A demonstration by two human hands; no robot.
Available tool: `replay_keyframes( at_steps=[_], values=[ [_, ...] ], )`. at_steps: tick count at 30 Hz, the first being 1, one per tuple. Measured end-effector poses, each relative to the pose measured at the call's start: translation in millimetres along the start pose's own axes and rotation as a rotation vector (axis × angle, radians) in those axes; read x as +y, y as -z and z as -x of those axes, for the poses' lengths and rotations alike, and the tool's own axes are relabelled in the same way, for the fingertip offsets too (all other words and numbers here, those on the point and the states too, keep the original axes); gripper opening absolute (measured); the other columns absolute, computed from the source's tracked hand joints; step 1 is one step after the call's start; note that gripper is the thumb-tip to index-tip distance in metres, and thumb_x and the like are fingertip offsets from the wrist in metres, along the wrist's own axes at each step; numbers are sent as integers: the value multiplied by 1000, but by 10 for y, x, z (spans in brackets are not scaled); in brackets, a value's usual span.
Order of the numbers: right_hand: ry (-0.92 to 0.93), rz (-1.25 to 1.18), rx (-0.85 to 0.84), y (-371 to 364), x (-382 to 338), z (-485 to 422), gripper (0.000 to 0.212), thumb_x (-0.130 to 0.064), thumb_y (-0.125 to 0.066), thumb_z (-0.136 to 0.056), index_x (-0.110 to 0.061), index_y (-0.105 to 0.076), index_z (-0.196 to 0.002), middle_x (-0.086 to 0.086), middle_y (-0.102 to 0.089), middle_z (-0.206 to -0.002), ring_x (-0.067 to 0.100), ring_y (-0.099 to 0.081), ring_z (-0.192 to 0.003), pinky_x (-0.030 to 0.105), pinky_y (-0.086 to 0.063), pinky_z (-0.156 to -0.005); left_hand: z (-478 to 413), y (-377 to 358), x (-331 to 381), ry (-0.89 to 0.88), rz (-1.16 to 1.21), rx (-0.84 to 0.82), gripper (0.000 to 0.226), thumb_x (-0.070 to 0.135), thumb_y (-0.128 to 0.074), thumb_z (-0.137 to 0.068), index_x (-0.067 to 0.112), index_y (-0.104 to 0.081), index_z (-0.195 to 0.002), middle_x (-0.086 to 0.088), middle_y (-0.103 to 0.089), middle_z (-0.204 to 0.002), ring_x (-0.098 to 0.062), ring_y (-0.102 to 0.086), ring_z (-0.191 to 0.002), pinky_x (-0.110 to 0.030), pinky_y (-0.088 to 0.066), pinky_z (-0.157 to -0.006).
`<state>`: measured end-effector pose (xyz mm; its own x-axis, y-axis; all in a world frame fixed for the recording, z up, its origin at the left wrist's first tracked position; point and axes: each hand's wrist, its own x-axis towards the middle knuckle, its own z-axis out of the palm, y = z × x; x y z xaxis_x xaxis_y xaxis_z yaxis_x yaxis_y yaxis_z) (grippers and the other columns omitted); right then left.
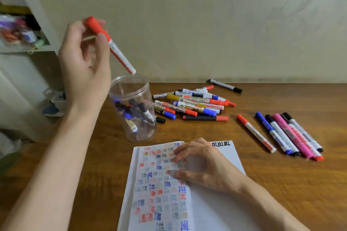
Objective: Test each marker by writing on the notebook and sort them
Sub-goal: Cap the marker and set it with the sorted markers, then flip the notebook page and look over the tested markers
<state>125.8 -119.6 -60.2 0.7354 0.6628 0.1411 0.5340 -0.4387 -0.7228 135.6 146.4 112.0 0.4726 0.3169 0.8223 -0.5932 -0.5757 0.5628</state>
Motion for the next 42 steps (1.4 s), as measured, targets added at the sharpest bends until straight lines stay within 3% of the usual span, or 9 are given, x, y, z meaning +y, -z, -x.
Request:
replay_keyframes(
  at_steps=[8,12,17,23,28,32,34,40,42],
  values=[
    [-5,1,-11,9,-5,5,33,-59,-80,-84,-43,-76,-112,-30,-63,-130,-4,-45,-130,29,-42,-110,223,-18,-286,144,-164,-217,43,5,-58,-99,22,-49,-138,-8,-72,-112,-14,-71,-104,-24,-55,-94],
    [-13,3,-21,20,6,0,33,-57,-81,-85,-41,-76,-113,-29,-63,-131,-5,-44,-131,28,-41,-111,307,-57,-333,173,-204,-272,37,5,-61,-98,27,-54,-127,-3,-72,-113,-13,-71,-108,-36,-59,-97],
    [-12,4,-19,6,18,2,32,-55,-81,-85,-41,-76,-113,-30,-62,-131,-3,-44,-132,29,-41,-112,373,-68,-366,119,-491,-377,12,23,-59,-102,23,-69,-108,6,-73,-104,-11,-70,-99,-37,-61,-83],
    [-15,6,-19,6,25,-8,32,-54,-81,-86,-39,-77,-114,-29,-62,-132,-5,-43,-132,30,-41,-112,394,-80,-337,126,-634,-465,39,36,-44,-108,14,-75,-99,-3,-72,-84,-18,-68,-77,-34,-57,-60],
    [-15,-2,-17,13,28,-2,32,-52,-81,-86,-38,-77,-115,-28,-62,-133,-6,-43,-131,30,-41,-112,565,-172,-220,1,-419,-192,22,20,-54,-104,11,-68,-118,-1,-70,-114,-13,-64,-107,-28,-54,-90],
    [-2,-20,30,43,38,4,29,-48,-83,-86,-36,-77,-112,-24,-64,-131,-2,-50,-128,28,-43,-111,951,-409,-56,-198,-295,-93,17,1,-55,-99,0,-67,-111,-5,-65,-107,-17,-60,-92,-23,-47,-82],
    [2,-13,67,52,49,4,29,-48,-84,-85,-35,-78,-110,-23,-66,-128,-1,-53,-125,27,-44,-109,1130,-601,-32,-125,-221,-191,18,-1,-56,-98,4,-67,-111,-1,-67,-105,-14,-63,-90,-25,-49,-79],
    [-5,63,164,53,136,-26,29,-43,-84,-86,-30,-79,-111,-17,-73,-113,6,-58,-107,24,-46,-94,1582,-1186,-33,403,-17,-355,31,-2,-58,-95,20,-63,-117,11,-67,-106,-1,-63,-101,-10,-47,-79],
    [-37,115,218,77,179,-26,26,-32,-84,-86,-25,-79,-110,-11,-74,-105,8,-58,-98,20,-44,-83,1716,-1264,-74,428,-49,-384,34,-2,-61,-94,21,-62,-119,11,-65,-108,3,-61,-100,-9,-47,-77]
  ],
)
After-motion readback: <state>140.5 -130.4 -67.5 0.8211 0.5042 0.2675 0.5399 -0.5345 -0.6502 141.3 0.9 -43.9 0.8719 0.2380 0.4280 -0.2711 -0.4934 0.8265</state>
